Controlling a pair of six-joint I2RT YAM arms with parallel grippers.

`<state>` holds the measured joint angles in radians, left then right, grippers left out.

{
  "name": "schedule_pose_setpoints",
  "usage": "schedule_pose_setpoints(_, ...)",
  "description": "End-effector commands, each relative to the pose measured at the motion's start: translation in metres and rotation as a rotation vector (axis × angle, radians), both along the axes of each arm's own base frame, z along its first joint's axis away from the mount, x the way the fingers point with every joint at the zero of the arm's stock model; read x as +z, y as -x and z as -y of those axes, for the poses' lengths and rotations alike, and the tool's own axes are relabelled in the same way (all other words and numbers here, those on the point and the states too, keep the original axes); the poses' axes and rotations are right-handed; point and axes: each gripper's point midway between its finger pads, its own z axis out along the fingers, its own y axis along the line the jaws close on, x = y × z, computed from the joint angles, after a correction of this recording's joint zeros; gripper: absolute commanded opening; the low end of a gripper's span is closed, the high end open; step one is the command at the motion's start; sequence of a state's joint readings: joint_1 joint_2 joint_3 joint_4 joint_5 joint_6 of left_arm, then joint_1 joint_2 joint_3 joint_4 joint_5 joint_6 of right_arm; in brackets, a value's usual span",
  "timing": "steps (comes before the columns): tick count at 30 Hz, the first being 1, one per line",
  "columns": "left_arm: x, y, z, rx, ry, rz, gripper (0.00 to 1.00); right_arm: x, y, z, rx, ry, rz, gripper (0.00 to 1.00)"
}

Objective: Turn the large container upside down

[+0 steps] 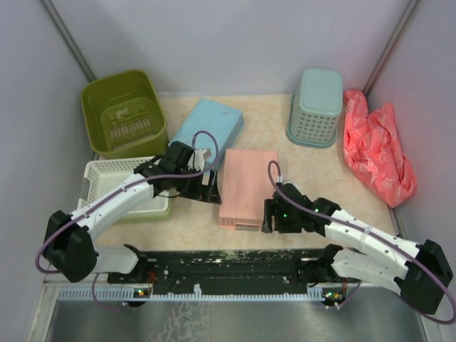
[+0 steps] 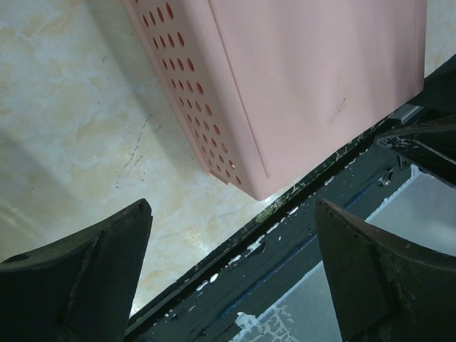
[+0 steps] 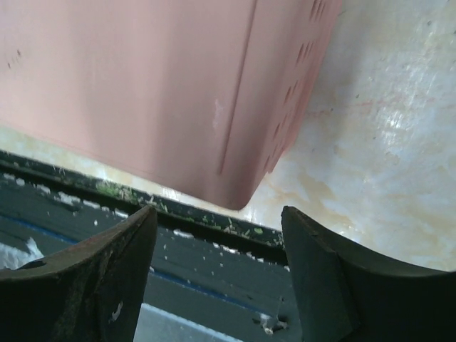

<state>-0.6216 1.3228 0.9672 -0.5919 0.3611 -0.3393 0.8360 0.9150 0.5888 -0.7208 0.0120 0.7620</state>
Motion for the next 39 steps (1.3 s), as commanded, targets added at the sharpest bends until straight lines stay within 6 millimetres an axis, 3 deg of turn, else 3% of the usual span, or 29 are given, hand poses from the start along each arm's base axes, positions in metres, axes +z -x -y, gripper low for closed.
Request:
schedule_pose_setpoints(1, 0.012, -0.005, -0.005, 0.045, -0.004, 0.046, 0.99, 0.018, -0.040, -0.017, -0.112, -0.055, 0.144, 0.71)
schedule_pose_setpoints(9, 0.056, -0.060, -0.003, 0.272, 0.029, 0.212, 0.99, 0.040, -0.138, -0.023, -0.519, -0.150, 0.331, 0.71)
schedule_pose_setpoints(14, 0.064, -0.075, -0.002, 0.299, 0.024, 0.267, 0.99, 0.058, -0.183, -0.027, -0.544, -0.203, 0.366, 0.70)
schedule_pose_setpoints(19, 0.064, -0.079, -0.003, 0.321, 0.026, 0.276, 0.99, 0.072, -0.180, -0.036, -0.444, -0.219, 0.381, 0.70)
schedule_pose_setpoints(23, 0.066, -0.084, -0.007, 0.365, 0.029, 0.291, 1.00, 0.057, -0.145, -0.039, -0.342, -0.284, 0.344, 0.67)
schedule_pose_setpoints(27, 0.074, -0.093, -0.011, 0.413, 0.048, 0.348, 1.00, 0.050, -0.101, -0.079, -0.162, -0.352, 0.320, 0.63)
schedule_pose_setpoints(30, 0.087, -0.098, -0.011, 0.429, 0.078, 0.389, 1.00, 0.036, -0.093, -0.091, -0.137, -0.318, 0.287, 0.62)
schedule_pose_setpoints(34, 0.096, -0.098, -0.015, 0.461, 0.100, 0.416, 1.00, 0.032, -0.126, -0.090, -0.200, -0.235, 0.347, 0.60)
schedule_pose_setpoints(39, 0.087, -0.095, -0.033, 0.531, 0.034, 0.395, 1.00, 0.029, -0.198, -0.094, -0.230, -0.244, 0.371, 0.47)
